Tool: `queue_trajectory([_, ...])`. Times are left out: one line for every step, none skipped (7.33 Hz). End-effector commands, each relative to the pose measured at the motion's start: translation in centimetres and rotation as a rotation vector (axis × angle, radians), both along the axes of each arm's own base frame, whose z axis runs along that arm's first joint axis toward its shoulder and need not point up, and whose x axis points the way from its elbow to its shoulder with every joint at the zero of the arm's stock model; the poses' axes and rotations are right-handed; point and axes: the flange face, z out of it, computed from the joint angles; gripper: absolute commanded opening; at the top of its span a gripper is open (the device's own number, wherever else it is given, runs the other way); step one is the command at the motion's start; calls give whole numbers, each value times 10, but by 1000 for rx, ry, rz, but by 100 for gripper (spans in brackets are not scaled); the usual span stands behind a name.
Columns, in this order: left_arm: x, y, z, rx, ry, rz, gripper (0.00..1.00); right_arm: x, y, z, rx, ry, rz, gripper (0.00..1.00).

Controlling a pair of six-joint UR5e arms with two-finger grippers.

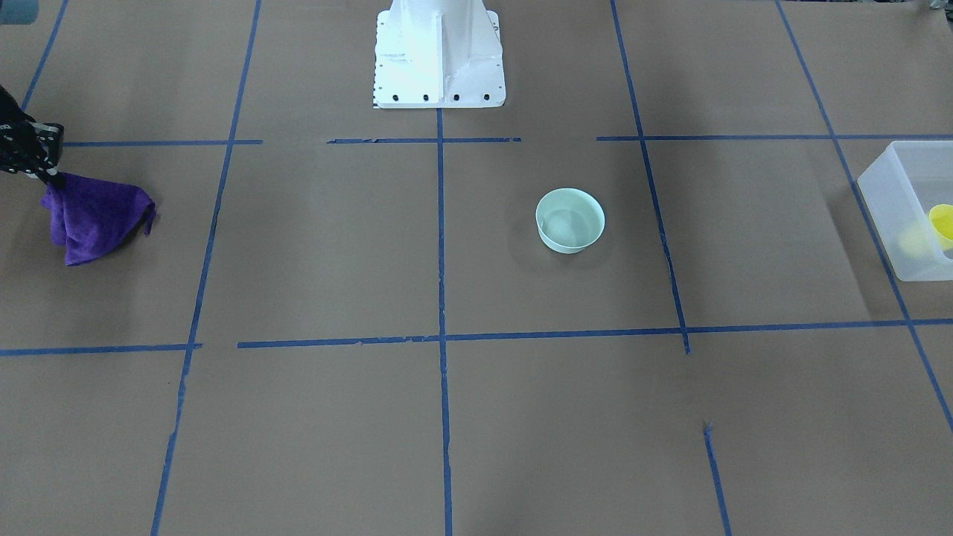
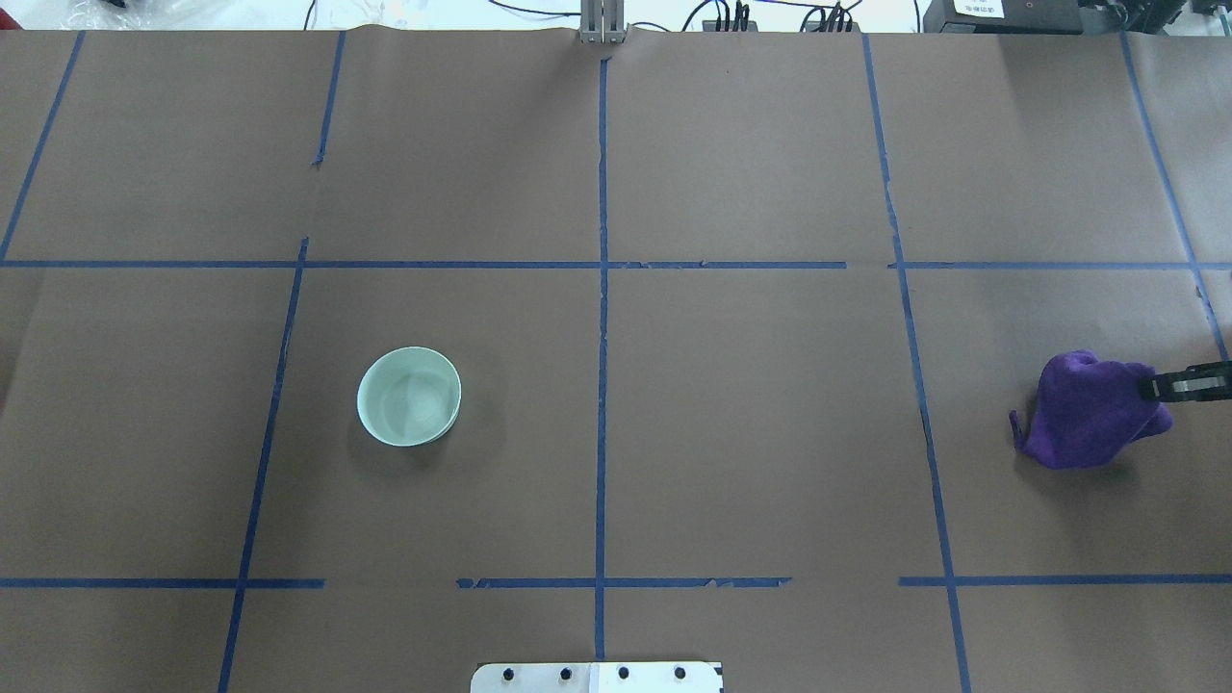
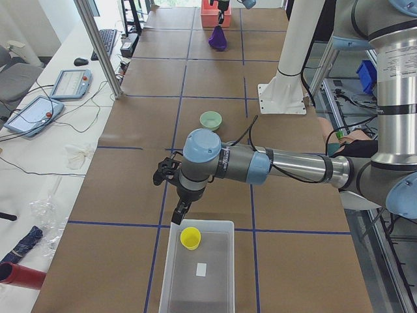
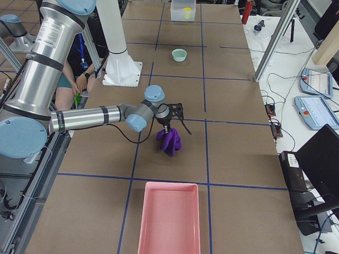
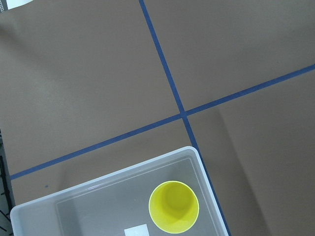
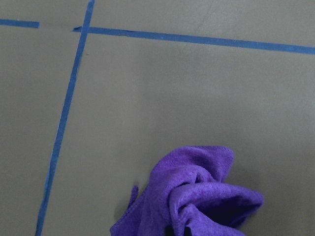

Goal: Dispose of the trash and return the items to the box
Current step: 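Lift the purple cloth with the right gripper and drop it into the pink bin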

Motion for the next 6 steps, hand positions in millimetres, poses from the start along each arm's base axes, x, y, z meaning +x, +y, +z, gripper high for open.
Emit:
queue_trajectory([3, 0, 19, -152, 11, 5, 100, 97, -7, 10, 49, -9, -28, 0])
queue_trajectory([2, -8, 5, -231, 14, 6, 100, 149, -3, 29, 94, 34, -59, 0])
queue_trajectory([2, -7, -4, -215, 15, 8, 100, 206, 9, 55, 125, 90, -87, 0])
queue_trajectory([3, -8, -5, -210, 21, 12, 100, 256, 23, 70, 113, 114, -111, 0])
queue_trajectory([3, -9, -6, -207, 22, 12, 100, 300, 25, 71, 97, 130, -124, 0])
queue_trajectory([3, -9, -7, -204, 22, 12, 100, 324, 20, 88, 89, 195, -163, 0])
